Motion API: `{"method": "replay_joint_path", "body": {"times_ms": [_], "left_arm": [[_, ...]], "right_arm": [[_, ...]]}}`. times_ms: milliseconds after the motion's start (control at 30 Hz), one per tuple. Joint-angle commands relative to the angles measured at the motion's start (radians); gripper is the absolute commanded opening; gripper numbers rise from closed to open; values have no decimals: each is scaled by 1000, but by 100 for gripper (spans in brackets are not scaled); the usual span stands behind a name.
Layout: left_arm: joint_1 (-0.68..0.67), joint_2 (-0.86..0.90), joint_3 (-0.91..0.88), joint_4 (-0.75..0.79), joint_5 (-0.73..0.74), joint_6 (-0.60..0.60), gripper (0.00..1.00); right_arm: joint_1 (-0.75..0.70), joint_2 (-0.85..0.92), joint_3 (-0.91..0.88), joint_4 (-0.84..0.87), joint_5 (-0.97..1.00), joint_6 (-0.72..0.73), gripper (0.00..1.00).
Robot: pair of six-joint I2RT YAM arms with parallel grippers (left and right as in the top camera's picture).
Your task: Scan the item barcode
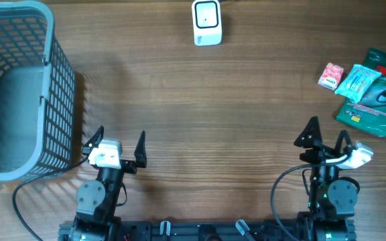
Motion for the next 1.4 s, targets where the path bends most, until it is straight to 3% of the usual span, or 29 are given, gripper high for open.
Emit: {"method": "replay_joint_path", "body": {"times_ms": [0,133,233,300,1233,1367], "left_arm": [[-3,-5,-4,3,-6,-6,100],[-2,-5,-4,3,-6,-6,100],[-3,-5,-4,3,-6,-6,100],[-3,-5,-4,3,-6,-6,100],[-3,-5,-4,3,-6,-6,100],[25,-7,-4,3,-39,46,100]], "right_arm": [[8,-9,-4,6,4,-294,100],[8,-9,-5,6,-109,-285,100],[8,-9,-10,3,-251,-460,99],[8,-9,-10,-1,-285,-499,100],[42,-8,-11,5,-247,-483,100],[42,-8,-11,5,-247,-483,100]]}}
